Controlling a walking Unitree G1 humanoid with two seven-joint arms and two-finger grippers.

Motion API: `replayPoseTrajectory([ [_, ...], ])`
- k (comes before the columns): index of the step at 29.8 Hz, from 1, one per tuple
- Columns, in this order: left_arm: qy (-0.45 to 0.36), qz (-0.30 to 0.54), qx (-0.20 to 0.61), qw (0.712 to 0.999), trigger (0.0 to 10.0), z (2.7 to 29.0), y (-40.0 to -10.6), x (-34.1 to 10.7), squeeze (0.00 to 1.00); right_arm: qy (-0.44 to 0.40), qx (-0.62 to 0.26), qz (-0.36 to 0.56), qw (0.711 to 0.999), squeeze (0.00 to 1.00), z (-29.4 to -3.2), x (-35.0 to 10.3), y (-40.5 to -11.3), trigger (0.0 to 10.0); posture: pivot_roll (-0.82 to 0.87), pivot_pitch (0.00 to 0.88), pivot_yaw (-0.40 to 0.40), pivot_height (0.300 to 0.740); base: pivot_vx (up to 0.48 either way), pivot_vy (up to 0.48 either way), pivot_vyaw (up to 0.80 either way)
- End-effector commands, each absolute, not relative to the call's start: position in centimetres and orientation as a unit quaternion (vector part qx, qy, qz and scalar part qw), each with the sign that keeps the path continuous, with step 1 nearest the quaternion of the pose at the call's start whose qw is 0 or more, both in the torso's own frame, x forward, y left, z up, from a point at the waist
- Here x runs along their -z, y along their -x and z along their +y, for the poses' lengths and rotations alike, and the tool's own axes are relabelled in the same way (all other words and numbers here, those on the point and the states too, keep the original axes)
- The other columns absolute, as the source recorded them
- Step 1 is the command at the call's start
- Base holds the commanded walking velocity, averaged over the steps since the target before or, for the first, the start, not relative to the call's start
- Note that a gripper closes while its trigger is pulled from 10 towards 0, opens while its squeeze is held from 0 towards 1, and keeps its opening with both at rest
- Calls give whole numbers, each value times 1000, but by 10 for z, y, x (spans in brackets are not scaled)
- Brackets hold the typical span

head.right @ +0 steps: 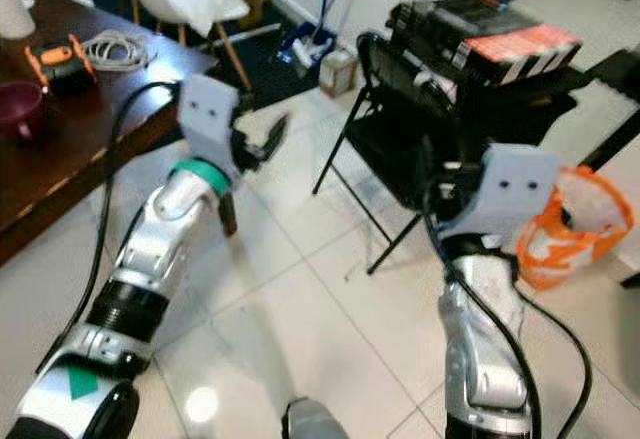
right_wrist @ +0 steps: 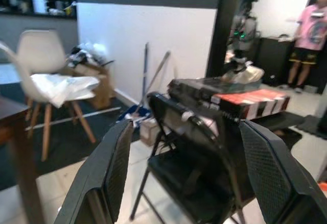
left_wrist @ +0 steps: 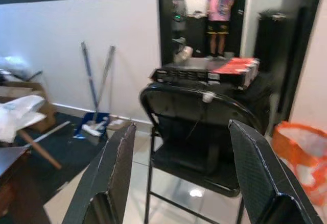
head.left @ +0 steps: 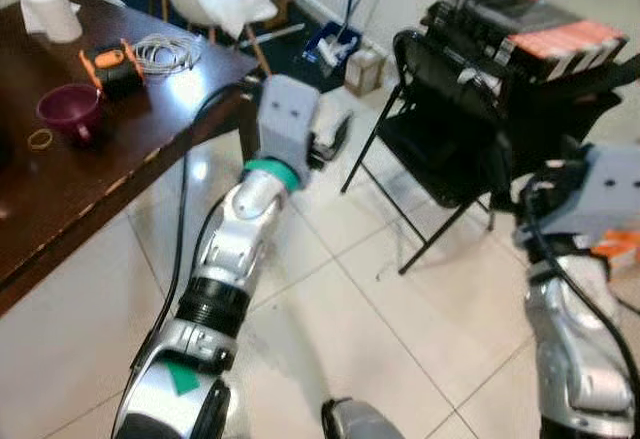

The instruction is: Setting the table

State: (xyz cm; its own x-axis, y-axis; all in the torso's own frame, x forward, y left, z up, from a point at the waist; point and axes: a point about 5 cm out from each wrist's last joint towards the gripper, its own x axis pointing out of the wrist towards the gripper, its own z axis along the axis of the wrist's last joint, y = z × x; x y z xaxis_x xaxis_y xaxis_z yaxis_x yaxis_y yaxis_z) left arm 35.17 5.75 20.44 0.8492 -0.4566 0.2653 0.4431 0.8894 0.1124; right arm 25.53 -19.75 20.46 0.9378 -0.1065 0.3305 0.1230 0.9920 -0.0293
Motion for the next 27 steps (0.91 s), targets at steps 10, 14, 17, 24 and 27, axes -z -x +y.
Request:
replayPoseTrajectory([
  [10,-38,-105,231,966,10000,64,-350,-181,0,36,64,-131,989,0,-202,-185,-254,10000,-100,0,33,740,0,0,-800],
  [14,-89,-55,231,967,10000,75,-345,-147,0,68,90,-64,992,0,-219,-145,-249,10000,-69,0,32,740,0,0,-800],
  [17,-158,32,226,961,10000,94,-332,-94,0,110,152,45,981,0,-254,-84,-225,10000,-55,0,40,740,0,0,-800],
  [24,-192,84,212,954,10000,119,-321,-65,0,125,159,77,976,0,-260,-64,-214,10000,-23,0,44,740,0,0,-800],
  [27,-192,80,196,958,10000,126,-324,-68,0,124,135,59,981,0,-252,-71,-224,10000,0,0,28,740,0,0,-800],
])
